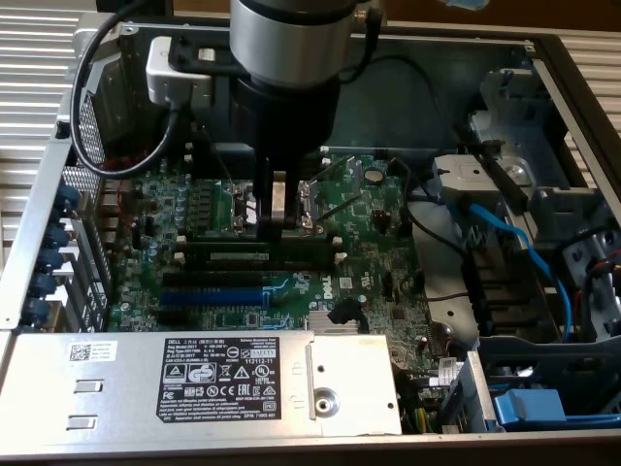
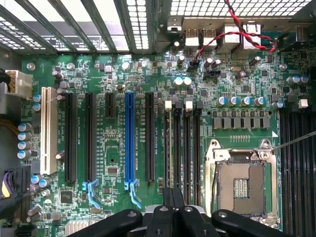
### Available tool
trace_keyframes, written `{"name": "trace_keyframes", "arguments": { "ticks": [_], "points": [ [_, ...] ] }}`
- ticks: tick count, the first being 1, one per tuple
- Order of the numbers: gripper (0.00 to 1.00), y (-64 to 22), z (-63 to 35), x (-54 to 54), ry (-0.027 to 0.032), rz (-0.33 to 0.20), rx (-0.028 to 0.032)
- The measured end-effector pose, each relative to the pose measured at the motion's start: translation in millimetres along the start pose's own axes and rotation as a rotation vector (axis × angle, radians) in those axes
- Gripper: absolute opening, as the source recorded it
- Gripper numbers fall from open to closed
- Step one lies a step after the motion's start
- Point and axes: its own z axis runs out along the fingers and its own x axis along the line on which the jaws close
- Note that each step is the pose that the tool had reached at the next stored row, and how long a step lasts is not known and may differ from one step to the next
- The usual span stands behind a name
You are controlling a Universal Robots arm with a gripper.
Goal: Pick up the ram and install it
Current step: 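Press down the ram until it locks into place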
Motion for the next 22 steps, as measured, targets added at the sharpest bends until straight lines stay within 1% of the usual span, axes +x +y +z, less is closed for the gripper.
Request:
{"name": "trace_keyframes", "arguments": {
  "ticks": [4, 9, 22],
  "points": [
    [0.1, -0.1, 1.7, -0.1, -0.0002, 0.0, 0.0002],
    [0.1, -0.1, 1.9, -2.1, -0.0002, 0.0, 0.0002],
    [0.1, -0.1, 3.6, -2.4, 0.0, 0.0, 0.0008]
  ]
}}
